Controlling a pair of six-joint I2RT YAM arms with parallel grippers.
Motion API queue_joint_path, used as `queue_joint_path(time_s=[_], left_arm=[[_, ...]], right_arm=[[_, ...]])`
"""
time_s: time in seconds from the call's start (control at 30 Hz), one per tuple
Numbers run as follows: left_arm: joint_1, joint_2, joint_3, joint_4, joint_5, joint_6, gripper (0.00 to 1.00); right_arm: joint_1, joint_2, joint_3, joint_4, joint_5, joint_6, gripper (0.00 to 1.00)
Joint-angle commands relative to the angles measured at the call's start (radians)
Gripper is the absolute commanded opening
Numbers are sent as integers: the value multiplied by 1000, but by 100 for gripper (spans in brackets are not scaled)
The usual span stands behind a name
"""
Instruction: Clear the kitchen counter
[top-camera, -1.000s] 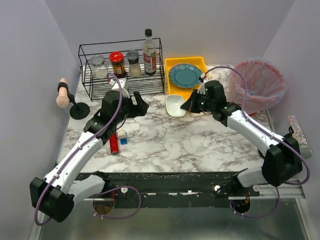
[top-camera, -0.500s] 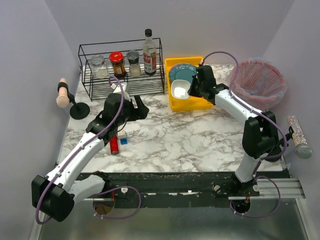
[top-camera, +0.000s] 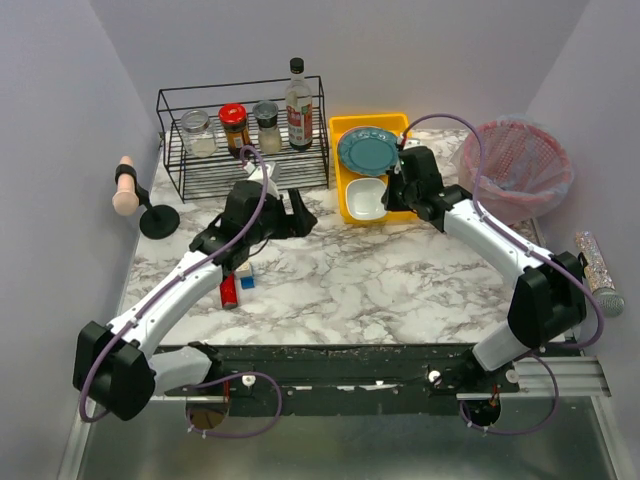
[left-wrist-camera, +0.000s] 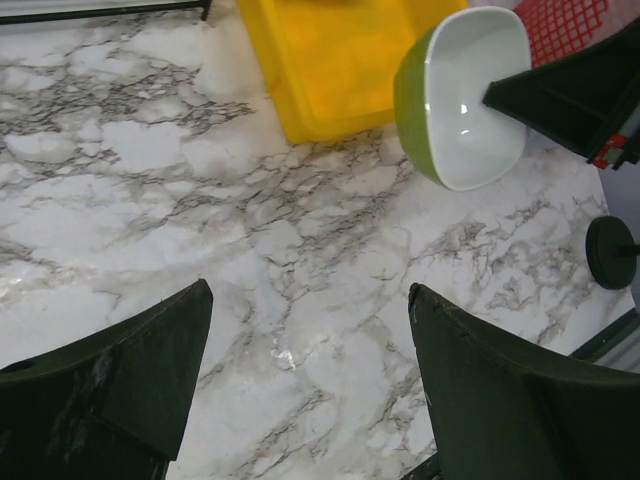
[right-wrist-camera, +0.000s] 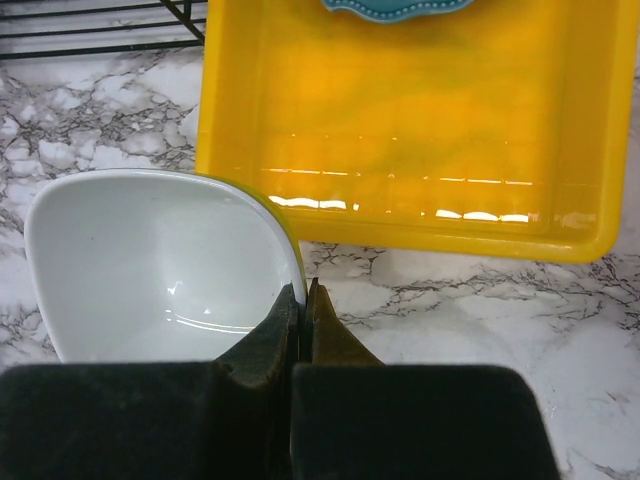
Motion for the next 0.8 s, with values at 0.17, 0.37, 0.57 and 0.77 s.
queue_joint_path(time_s=[0.17,0.37,0.57,0.77], left_arm=[[-144,92,108,95,3,17,90],[-148,106,126,81,-13,35,90],[-148,126,130,84,-10,26,89],[-148,82,126,44,-59,51,89]], right_arm=[[20,9,-9,-28,-37,-17,1],[23,28,-12,-30,-23,-10,1],[23,31,4,-28,-17,2,1],[-12,155,159,-33,89,-9,1]])
